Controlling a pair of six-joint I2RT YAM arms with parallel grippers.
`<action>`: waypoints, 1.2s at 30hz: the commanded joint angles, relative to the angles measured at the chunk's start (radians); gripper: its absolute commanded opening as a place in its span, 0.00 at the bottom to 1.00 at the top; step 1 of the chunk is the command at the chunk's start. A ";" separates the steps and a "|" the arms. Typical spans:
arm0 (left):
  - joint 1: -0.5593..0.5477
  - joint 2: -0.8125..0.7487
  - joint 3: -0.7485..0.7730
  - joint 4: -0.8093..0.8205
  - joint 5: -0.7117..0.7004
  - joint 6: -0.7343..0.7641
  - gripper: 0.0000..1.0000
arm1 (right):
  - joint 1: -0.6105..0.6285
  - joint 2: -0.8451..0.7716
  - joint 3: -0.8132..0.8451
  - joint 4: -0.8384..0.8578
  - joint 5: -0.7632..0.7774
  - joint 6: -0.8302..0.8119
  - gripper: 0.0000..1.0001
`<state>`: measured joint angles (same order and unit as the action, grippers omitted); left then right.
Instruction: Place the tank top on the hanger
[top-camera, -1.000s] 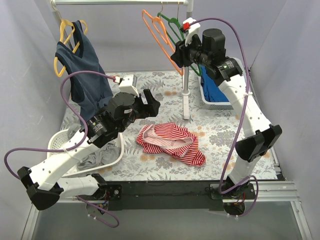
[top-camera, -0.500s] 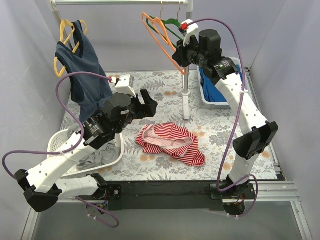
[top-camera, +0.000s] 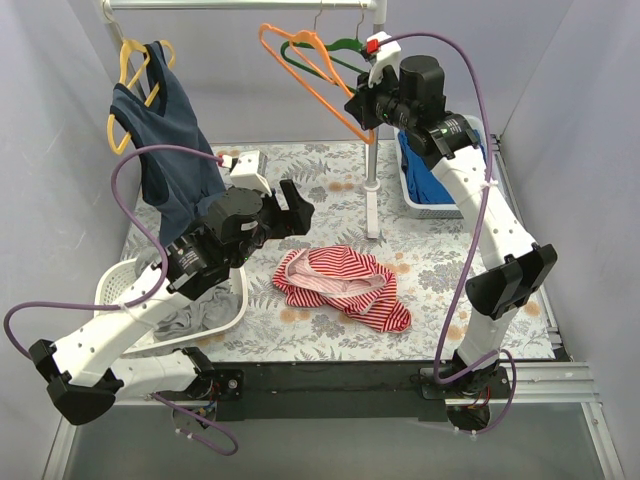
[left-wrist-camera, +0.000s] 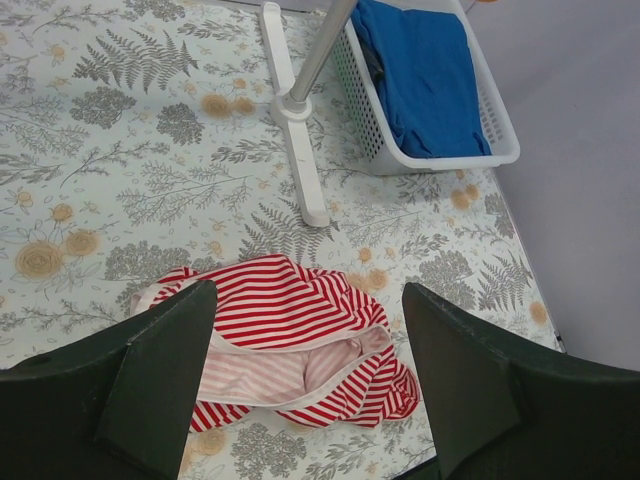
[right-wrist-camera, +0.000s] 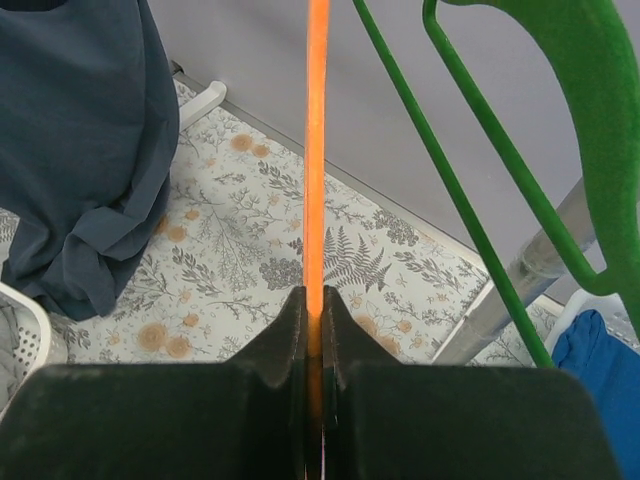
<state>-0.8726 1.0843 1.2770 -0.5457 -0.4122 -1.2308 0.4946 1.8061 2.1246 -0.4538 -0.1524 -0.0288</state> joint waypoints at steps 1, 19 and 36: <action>0.006 -0.030 -0.019 -0.011 -0.028 0.001 0.75 | 0.012 -0.074 0.046 0.107 0.008 0.010 0.01; 0.024 -0.021 -0.088 -0.039 -0.037 -0.047 0.76 | 0.076 -0.347 -0.360 0.156 -0.010 0.082 0.01; 0.026 0.077 -0.367 0.029 0.016 -0.164 0.58 | 0.116 -0.994 -1.032 -0.109 0.010 0.265 0.01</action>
<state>-0.8524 1.0992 0.9092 -0.5743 -0.4057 -1.3796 0.6098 0.9005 1.1309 -0.4965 -0.1509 0.2108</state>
